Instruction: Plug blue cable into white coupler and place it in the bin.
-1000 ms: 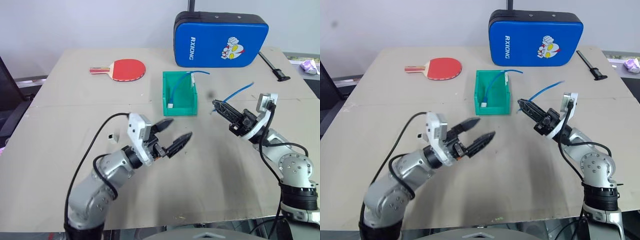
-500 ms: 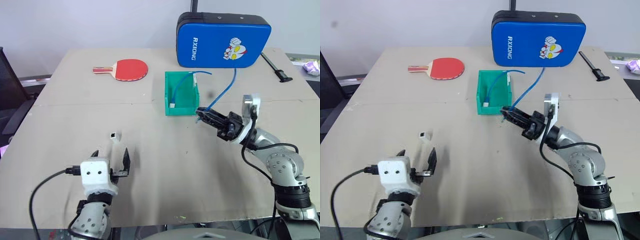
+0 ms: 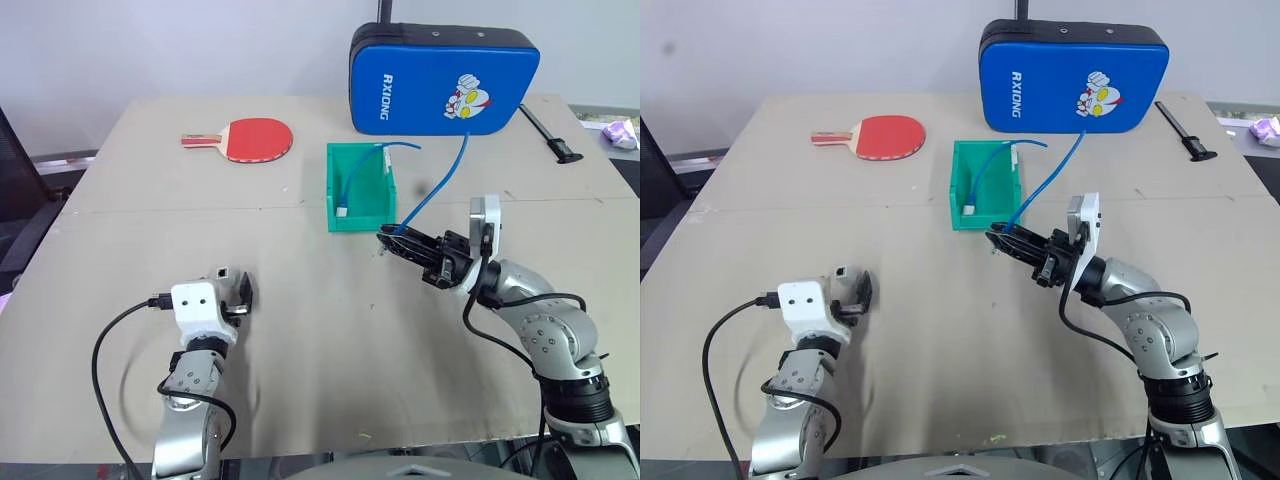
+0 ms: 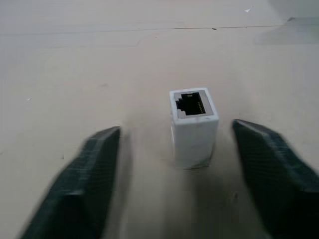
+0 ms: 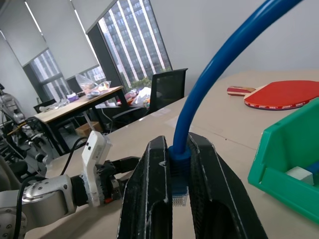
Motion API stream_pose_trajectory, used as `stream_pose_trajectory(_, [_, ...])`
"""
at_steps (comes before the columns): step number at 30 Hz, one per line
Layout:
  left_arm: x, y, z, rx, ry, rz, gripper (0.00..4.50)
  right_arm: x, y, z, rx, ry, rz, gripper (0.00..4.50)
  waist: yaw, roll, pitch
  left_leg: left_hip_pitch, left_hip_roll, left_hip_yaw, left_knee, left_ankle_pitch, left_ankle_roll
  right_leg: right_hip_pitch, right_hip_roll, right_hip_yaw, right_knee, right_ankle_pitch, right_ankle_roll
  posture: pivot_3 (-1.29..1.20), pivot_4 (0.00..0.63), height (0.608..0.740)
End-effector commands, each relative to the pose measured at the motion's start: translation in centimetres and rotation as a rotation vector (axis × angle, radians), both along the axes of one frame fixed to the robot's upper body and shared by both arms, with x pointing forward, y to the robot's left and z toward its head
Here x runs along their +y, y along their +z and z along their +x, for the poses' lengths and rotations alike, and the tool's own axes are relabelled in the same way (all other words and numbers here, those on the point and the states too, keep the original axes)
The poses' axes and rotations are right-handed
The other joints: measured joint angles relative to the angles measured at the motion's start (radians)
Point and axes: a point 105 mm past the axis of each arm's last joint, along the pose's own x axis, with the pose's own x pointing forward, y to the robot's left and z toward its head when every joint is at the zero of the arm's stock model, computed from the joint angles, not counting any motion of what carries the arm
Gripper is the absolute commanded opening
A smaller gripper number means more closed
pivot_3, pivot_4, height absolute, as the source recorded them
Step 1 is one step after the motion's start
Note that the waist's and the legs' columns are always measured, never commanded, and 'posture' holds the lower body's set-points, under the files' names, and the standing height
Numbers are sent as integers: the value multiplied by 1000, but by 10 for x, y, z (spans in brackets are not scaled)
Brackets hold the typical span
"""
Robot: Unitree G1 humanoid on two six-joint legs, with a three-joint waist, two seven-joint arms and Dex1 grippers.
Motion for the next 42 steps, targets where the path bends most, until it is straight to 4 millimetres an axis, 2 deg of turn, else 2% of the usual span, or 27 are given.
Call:
stream_pose_trajectory(1, [0, -9, -2, 43, -31, 8, 1754, 1, 11, -7, -60, 0, 14, 0, 0, 0, 0, 0, 0, 0, 0, 0, 0, 0, 0, 0, 0, -1, -2, 0, 150, 728])
stream_pose_trajectory(5, [-4, -12, 1, 55, -74, 1, 313, 3, 10, -7, -74, -3, -2, 0, 0, 1, -1, 1, 0, 1, 0, 0, 0, 1, 0, 1, 0, -2, -3, 0, 150, 728])
stream_pose_trajectory(7, [-16, -11, 9, 49, -157, -9, 320, 6, 8, -5, -91, -13, -23, 0, 3, 2, -1, 1, 0, 1, 0, 0, 0, 1, 0, 1, 0, -2, -3, 0, 150, 728])
stream_pose_trajectory(9, [-48, -10, 19, 54, -358, -40, 320, 13, -1, 1, -119, -59, -97, 0, 9, 4, -2, 1, 0, 0, 0, 0, 0, 1, 0, 0, 1, -2, -3, 0, 150, 728])
stream_pose_trajectory(14, [-104, -10, 33, 59, -676, -37, 320, 31, -20, 13, -163, -137, -194, 0, 5, 4, -3, 1, -3, 0, 3, 1, 0, 2, 0, 0, 1, -2, -3, 0, 150, 728])
stream_pose_trajectory(18, [-137, -10, 48, 52, -792, -7, 320, 44, -23, 28, -189, -212, -215, 0, 3, 4, -3, 1, -5, 0, 4, 1, -1, 3, 0, 0, 1, 1, 0, 0, 150, 728])
stream_pose_trajectory(21, [-155, -11, 51, 46, -856, 19, 320, 47, -26, 40, -200, -276, -235, 0, 3, 4, -3, 1, -6, -1, 4, 1, -1, 3, 1, 0, 2, 1, 1, 0, 150, 728])
stream_pose_trajectory(26, [-168, -19, 52, 53, -868, 46, 320, 53, -28, 48, -199, -311, -229, 0, 5, 4, -3, 1, -5, -1, 4, 1, -1, 3, 0, 0, 2, 1, 1, 0, 150, 728])
stream_pose_trajectory(31, [-176, -24, 49, 52, -867, 48, 320, 54, -45, 48, -199, -307, -290, 0, 6, 6, -5, 1, -5, -2, 4, 1, 0, 4, -1, 0, 2, 1, 1, 0, 150, 728])
stream_pose_trajectory(34, [-183, -27, 45, 61, -875, 39, 320, 54, -45, 49, -185, -318, -269, 0, 5, 6, -6, 1, -5, -2, 5, 1, 0, 4, -1, 0, 2, 1, 1, 0, 150, 728])
stream_pose_trajectory(42, [-184, -33, 39, 83, -875, 59, 320, 52, -46, 52, -194, -341, -288, 0, 4, 7, -7, 1, -4, -2, 6, 1, 0, 4, -1, 0, 2, 1, 1, 0, 150, 728])
